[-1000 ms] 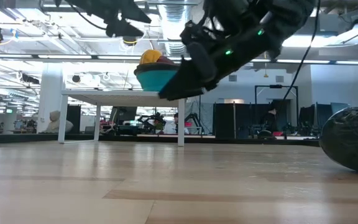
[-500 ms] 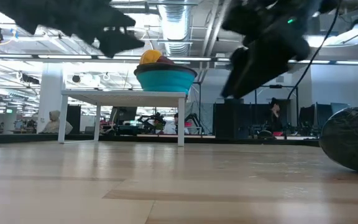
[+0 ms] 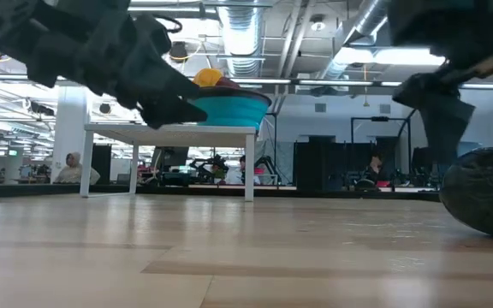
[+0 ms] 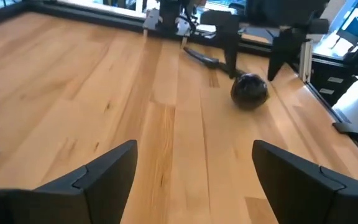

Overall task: Pick & Place Fruit
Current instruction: Put the black mangosteen into the blue strainer bowl

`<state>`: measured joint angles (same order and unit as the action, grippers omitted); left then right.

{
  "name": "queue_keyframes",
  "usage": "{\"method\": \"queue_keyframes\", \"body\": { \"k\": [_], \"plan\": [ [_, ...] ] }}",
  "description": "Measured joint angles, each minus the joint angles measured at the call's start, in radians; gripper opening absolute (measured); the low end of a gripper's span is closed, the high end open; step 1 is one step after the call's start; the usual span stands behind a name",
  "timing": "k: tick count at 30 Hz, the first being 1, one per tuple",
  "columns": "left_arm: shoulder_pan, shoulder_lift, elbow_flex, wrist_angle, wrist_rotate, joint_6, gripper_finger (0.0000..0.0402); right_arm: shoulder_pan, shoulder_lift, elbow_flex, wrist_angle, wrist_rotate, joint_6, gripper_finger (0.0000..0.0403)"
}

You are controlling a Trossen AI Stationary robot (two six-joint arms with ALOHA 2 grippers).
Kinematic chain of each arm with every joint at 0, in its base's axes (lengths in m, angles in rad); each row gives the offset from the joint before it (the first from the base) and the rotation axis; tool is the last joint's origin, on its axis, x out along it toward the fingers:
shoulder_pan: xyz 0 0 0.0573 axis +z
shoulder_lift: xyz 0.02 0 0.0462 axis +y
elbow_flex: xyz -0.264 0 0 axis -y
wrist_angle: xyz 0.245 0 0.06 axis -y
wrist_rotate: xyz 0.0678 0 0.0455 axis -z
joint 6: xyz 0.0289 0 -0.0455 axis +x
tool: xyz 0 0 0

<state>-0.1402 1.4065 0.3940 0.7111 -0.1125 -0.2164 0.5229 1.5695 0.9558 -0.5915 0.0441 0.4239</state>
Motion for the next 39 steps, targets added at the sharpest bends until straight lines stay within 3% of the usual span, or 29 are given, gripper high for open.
{"method": "queue_keyframes", "body": {
  "k": [11, 23, 26, 30, 34, 39],
  "plan": [
    [-0.037, 0.147, 0.018, 0.102, 0.003, -0.002, 0.0309, 0.026, 0.021, -0.103, 0.172, 0.005, 0.110, 0.0313],
    [-0.076, 0.151, 0.053, 0.122, -0.001, 0.107, 0.0309, 0.027, 0.038, -0.203, 0.391, -0.051, 0.196, 0.0239],
    [-0.093, 0.151, 0.066, 0.121, -0.021, 0.161, 0.0309, 0.023, 0.040, -0.263, 0.580, -0.045, 0.198, 0.0228],
    [-0.145, 0.151, 0.096, 0.121, -0.106, 0.297, 0.0309, -0.033, 0.046, -0.409, 1.014, 0.060, 0.198, 0.0230],
    [-0.232, 0.151, 0.139, 0.121, -0.292, 0.471, 0.0309, -0.127, 0.045, -0.508, 1.445, 0.220, 0.188, 0.0233],
    [-0.338, 0.151, 0.200, 0.120, -0.519, 0.780, 0.0309, -0.219, 0.093, -0.486, 1.777, 0.324, 0.108, 0.0233]
  ]
}}
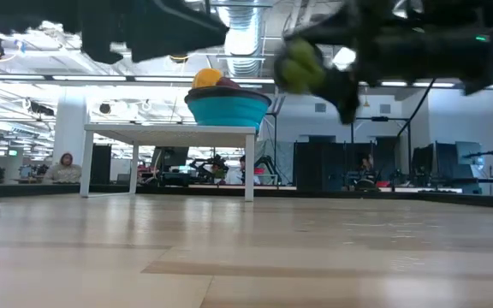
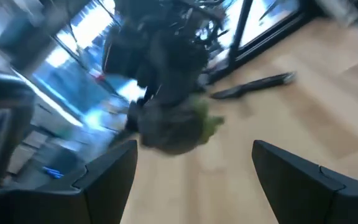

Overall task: Pick & Place Fruit
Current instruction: Put the black mangosteen into the blue strainer bowl

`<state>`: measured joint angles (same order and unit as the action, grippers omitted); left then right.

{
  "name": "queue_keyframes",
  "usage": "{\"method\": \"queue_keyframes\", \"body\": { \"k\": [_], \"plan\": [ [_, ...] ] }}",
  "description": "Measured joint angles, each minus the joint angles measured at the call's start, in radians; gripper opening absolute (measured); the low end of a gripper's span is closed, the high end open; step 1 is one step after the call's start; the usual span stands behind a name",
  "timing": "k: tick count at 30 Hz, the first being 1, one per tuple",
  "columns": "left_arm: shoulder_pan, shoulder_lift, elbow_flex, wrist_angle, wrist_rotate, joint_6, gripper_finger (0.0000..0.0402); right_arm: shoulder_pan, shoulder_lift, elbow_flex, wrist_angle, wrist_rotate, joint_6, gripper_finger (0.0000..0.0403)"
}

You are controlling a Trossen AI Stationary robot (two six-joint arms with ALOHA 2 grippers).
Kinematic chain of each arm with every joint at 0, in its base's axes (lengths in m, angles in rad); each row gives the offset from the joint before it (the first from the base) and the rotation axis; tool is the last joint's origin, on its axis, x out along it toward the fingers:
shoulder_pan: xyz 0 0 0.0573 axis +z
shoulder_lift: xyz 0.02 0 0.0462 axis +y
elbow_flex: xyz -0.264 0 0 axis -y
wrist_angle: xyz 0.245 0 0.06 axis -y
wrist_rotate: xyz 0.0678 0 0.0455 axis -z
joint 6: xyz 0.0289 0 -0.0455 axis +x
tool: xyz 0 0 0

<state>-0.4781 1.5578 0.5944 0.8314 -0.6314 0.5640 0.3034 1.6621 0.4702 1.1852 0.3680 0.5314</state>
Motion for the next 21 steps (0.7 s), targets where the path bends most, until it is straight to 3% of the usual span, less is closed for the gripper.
{"method": "queue_keyframes", "body": {
  "k": [4, 9, 11, 21],
  "plan": [
    [-0.034, 0.000, 0.059, 0.000, -0.137, 0.268, 0.0309, -0.057, 0.084, 0.068, 0.173, 0.012, -0.007, 0.0234],
    [-0.029, 0.000, 0.114, 0.001, -0.275, 0.487, 0.0309, -0.100, 0.189, 0.149, 0.374, 0.003, -0.005, 0.0234],
    [-0.029, 0.000, 0.132, 0.003, -0.320, 0.551, 0.0309, -0.114, 0.209, 0.179, 0.375, 0.003, 0.022, 0.0234],
    [0.015, -0.003, 0.158, 0.075, -0.408, 0.551, 0.0309, -0.143, 0.224, 0.307, 0.374, 0.002, 0.035, 0.0235]
  ]
}}
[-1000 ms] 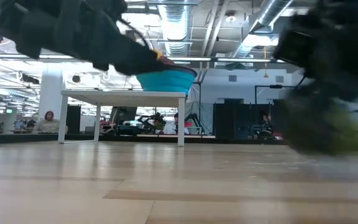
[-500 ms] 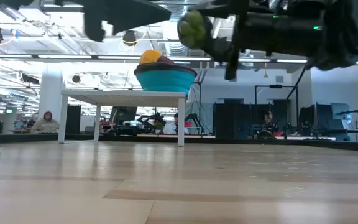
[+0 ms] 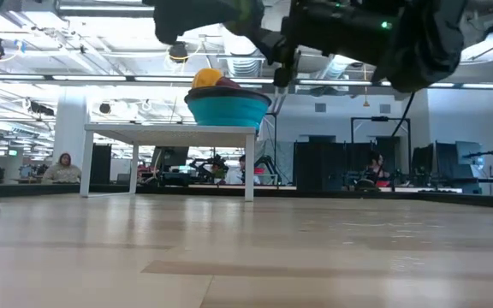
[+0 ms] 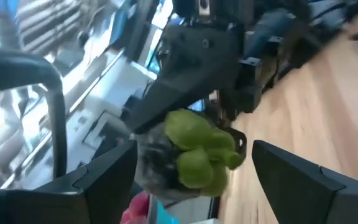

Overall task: Pick & Place Fruit
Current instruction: Put the black mangosteen into the blue strainer bowl

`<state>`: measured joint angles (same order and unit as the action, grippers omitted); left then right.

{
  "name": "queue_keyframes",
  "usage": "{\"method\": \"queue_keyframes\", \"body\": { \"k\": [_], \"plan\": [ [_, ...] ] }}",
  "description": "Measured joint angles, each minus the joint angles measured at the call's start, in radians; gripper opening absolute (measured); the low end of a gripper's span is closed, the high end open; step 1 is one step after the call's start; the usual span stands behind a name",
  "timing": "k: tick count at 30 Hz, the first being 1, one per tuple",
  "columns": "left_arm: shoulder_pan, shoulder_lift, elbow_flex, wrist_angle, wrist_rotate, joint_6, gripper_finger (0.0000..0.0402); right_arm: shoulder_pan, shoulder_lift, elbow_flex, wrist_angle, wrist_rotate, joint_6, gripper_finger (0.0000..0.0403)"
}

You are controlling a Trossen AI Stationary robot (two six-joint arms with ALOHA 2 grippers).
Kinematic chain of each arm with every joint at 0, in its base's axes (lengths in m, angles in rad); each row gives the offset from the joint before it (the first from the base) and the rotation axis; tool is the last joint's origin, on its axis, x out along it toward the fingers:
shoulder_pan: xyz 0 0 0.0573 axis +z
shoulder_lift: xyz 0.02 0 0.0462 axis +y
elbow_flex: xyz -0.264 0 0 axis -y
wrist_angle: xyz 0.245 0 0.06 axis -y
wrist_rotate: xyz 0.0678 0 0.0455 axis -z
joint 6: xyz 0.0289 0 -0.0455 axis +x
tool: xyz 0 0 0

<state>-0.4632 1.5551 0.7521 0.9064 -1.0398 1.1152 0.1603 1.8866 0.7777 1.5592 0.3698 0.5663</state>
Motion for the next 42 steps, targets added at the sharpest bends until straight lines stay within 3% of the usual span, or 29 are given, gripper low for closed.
{"method": "queue_keyframes", "body": {
  "k": [7, 13, 17, 28, 42],
  "plan": [
    [0.065, 0.002, -0.002, 0.092, 0.004, -0.137, 0.0309, -0.010, -0.001, 0.019, 0.007, -0.001, 0.000, 0.0235],
    [0.113, 0.002, -0.002, 0.105, 0.113, -0.308, 0.0309, -0.018, -0.001, 0.019, 0.001, 0.005, 0.001, 0.0235],
    [0.128, 0.002, -0.002, 0.106, 0.127, -0.361, 0.0309, -0.019, -0.001, 0.018, -0.002, 0.001, 0.000, 0.0235],
    [0.130, 0.002, -0.002, 0.105, 0.123, -0.366, 0.0252, -0.019, -0.001, 0.018, -0.007, -0.002, 0.000, 0.0244],
    [0.086, 0.002, -0.002, 0.099, 0.075, -0.368, 0.0251, -0.019, 0.000, 0.018, -0.045, -0.079, -0.054, 0.0306]
  ]
}}
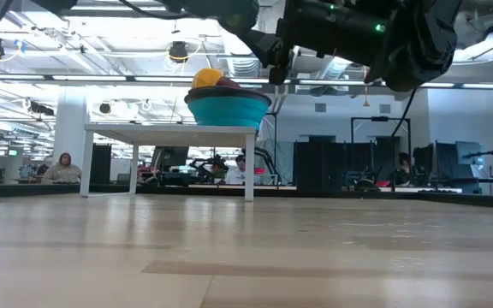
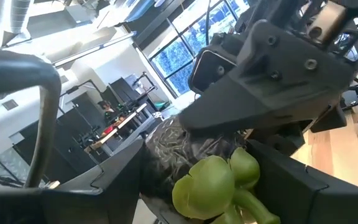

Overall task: Pick & Place Fruit
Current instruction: Put the black mangosteen into the blue strainer bowl

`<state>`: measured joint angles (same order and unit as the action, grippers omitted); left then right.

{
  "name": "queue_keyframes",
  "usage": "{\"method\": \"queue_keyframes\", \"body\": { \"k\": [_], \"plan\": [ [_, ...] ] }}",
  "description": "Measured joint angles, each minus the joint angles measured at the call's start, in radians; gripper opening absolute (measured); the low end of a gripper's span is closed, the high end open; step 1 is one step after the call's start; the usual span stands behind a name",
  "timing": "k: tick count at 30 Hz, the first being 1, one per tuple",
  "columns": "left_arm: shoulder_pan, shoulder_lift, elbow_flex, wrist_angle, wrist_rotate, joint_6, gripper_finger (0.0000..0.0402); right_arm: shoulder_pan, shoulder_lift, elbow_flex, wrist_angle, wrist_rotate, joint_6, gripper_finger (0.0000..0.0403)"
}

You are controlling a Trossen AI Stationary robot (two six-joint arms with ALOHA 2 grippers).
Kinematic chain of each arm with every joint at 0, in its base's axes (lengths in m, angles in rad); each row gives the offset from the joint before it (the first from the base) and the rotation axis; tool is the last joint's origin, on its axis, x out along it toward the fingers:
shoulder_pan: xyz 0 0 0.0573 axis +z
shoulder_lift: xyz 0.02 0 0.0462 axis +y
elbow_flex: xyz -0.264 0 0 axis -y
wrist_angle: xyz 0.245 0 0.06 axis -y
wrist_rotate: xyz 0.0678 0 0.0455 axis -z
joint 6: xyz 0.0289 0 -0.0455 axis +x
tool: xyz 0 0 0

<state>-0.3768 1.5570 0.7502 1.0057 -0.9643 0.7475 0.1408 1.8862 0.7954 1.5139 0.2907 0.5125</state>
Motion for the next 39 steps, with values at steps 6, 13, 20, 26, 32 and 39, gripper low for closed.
{"method": "queue_keyframes", "body": {
  "k": [6, 13, 20, 26, 32, 39],
  "plan": [
    [-0.045, 0.000, 0.000, -0.017, -0.066, -0.033, 0.0251, -0.031, 0.000, -0.034, -0.005, -0.081, -0.015, 0.0340],
    [-0.083, 0.000, 0.000, -0.230, -0.101, -0.278, 0.0251, -0.076, 0.000, -0.088, -0.013, -0.137, -0.016, 0.0370],
    [-0.123, 0.000, 0.001, -0.425, -0.022, -0.590, 0.0253, -0.129, -0.015, -0.195, 0.048, -0.128, -0.016, 0.0373],
    [-0.177, 0.000, 0.001, -0.597, 0.130, -0.824, 0.0254, -0.158, -0.108, -0.373, 0.045, -0.102, -0.019, 0.0364],
    [-0.173, -0.056, 0.000, -0.943, 0.299, -1.154, 0.0254, -0.125, -0.231, -0.595, 0.048, -0.006, -0.020, 0.0352],
    [-0.006, -0.199, 0.126, -1.245, 0.555, -1.230, 0.0255, -0.032, -0.250, -0.685, 0.039, 0.119, 0.009, 0.0336]
  ]
}}
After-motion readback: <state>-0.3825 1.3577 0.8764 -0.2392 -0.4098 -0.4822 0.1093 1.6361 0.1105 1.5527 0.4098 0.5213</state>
